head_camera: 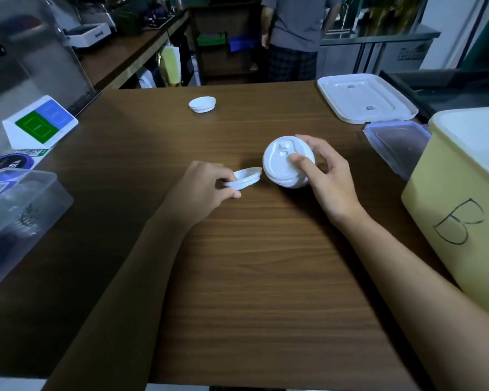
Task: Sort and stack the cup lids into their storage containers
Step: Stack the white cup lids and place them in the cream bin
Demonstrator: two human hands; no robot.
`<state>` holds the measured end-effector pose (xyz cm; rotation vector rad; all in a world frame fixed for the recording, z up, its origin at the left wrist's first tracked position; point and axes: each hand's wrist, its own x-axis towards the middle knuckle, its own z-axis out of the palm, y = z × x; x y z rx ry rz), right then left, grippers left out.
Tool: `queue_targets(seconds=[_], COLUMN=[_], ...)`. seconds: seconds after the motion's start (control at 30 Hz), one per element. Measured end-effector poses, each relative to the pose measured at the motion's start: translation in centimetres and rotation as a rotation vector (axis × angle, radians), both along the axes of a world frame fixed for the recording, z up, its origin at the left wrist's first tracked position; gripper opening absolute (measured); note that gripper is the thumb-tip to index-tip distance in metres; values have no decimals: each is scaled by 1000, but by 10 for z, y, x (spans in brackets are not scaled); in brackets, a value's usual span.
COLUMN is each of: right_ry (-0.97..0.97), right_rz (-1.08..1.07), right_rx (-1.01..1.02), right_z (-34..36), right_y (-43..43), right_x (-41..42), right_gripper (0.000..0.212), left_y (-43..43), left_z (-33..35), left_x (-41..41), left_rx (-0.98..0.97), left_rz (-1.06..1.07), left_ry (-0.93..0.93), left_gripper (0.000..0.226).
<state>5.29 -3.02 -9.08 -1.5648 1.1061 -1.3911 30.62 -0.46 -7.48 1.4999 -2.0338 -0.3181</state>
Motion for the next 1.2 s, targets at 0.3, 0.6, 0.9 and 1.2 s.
queue_targets(seconds=[0.3,0.6,0.9,1.2], right_ry=[15,41,66,51], right_rz=[-4,80,232,296], right_rx=[15,1,18,2], right_z=[-1,3,10,8], right_y=[-1,6,13,14], right_x=[0,0,8,8], right_gripper=[35,37,37,38], left_y=[8,16,20,24], left_z=[5,28,18,11], left_x=[-8,-16,-39,-53], left_rx=[-46,124,-15,-211], left_rz=[-15,-131,-112,-93], left_ry=[60,516,650,450], left_gripper=[16,50,53,45])
